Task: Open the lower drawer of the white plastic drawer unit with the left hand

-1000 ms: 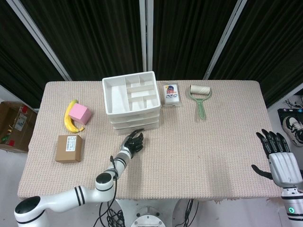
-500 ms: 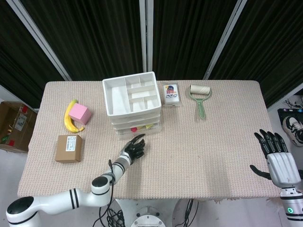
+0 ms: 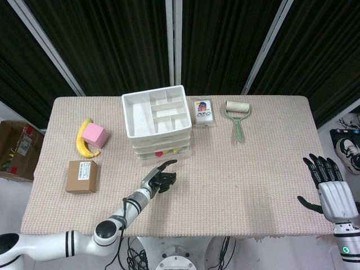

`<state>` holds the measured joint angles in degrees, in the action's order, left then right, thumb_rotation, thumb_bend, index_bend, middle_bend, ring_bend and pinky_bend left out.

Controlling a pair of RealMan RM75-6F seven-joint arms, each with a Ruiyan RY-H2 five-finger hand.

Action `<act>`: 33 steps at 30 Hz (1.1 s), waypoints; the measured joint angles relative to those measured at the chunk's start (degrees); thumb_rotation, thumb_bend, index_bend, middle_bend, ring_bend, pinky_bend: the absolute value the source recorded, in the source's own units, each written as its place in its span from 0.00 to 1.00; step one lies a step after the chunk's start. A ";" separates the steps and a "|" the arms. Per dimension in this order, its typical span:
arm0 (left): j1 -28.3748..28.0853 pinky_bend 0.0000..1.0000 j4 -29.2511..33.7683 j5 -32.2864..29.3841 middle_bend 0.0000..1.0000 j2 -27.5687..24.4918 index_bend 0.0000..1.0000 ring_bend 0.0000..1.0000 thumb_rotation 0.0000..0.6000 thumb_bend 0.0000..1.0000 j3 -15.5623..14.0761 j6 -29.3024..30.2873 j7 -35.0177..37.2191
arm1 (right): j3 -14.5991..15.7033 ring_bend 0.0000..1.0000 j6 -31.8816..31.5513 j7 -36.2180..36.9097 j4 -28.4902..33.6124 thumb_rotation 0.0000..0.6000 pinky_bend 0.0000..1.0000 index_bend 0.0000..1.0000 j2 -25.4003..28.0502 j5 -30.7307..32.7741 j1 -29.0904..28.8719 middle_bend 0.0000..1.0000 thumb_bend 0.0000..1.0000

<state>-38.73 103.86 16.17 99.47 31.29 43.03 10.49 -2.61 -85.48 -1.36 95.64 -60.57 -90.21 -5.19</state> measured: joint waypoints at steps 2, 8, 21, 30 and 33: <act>0.01 1.00 0.89 5.99 0.75 -1.34 0.17 0.97 1.00 0.51 -1.56 0.02 -2.69 | 0.06 0.00 0.12 0.10 -0.10 1.00 0.00 0.00 -0.04 -0.10 -0.07 0.00 0.06; -1.71 1.00 -1.49 20.50 0.77 -1.92 0.16 0.99 1.00 0.51 -6.77 6.25 -12.91 | 0.08 0.00 0.02 0.65 -0.35 1.00 0.00 0.00 0.03 0.28 0.14 0.00 0.06; -7.43 1.00 -12.05 19.71 0.77 3.19 0.16 0.99 1.00 0.51 -11.96 14.17 -23.88 | 0.19 0.00 0.12 1.15 -0.92 1.00 0.00 0.00 -0.10 0.69 0.34 0.00 0.06; -9.65 1.00 -11.15 15.31 0.77 2.18 0.19 0.99 1.00 0.51 -12.70 12.72 -28.58 | 0.26 0.00 0.30 1.65 -1.39 1.00 0.00 0.00 -0.24 0.98 0.43 0.00 0.06; -9.88 1.00 -9.53 15.23 0.77 1.38 0.24 0.99 1.00 0.51 -12.81 12.46 -28.68 | 0.26 0.00 0.43 1.71 -1.48 1.00 0.00 0.00 -0.30 1.09 0.43 0.00 0.06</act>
<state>-48.61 94.33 31.41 100.84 18.48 55.48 -18.19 -2.34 -85.05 0.36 94.16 -60.87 -89.12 -4.76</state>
